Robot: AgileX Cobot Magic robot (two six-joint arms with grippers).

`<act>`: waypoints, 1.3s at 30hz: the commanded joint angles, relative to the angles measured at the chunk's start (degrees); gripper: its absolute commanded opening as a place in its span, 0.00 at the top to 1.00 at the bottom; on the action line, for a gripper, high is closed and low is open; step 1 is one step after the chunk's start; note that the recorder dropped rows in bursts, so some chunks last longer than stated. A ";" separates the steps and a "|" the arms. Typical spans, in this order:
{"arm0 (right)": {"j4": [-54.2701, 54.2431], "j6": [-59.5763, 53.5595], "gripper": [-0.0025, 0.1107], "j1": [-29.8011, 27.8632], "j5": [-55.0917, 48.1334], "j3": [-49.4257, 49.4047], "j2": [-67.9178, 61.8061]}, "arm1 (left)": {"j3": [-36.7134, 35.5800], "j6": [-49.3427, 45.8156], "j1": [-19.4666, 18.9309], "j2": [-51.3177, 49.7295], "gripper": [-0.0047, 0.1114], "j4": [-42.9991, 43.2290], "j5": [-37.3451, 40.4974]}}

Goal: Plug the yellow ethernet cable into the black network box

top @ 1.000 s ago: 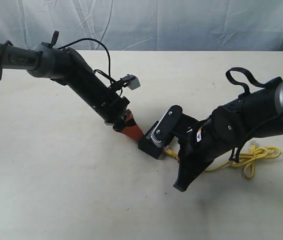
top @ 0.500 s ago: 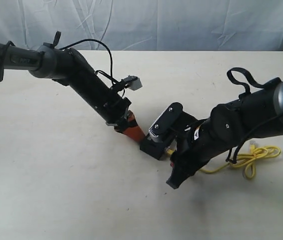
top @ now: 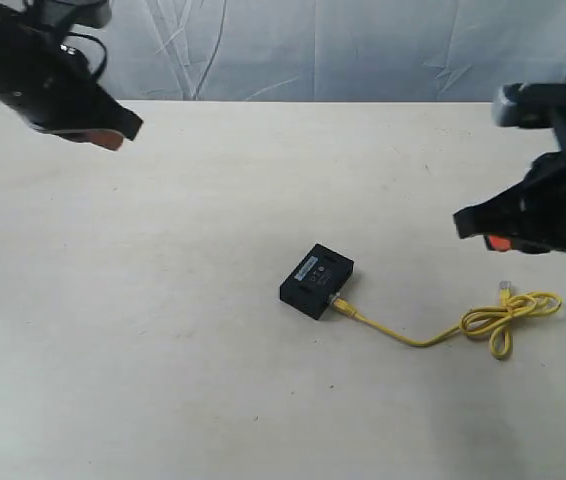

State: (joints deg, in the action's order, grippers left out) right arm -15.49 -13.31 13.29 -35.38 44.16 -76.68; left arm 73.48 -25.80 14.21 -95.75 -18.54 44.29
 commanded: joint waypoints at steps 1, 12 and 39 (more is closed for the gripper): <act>0.03 0.28 0.97 -2.54 -1.66 -1.95 15.51 | -18.23 6.92 0.04 20.92 0.96 5.01 -16.70; -0.46 0.28 0.97 -2.54 16.97 -15.82 48.40 | -35.16 7.27 0.04 46.65 0.96 12.17 -23.39; 2.31 -1.27 0.97 -5.86 18.11 -17.05 68.23 | -35.16 7.27 0.04 47.75 0.96 12.06 -23.50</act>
State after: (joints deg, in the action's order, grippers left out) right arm -16.36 -13.70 7.67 -18.75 27.75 -8.42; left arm 38.68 -19.07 14.21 -48.38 -6.51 21.61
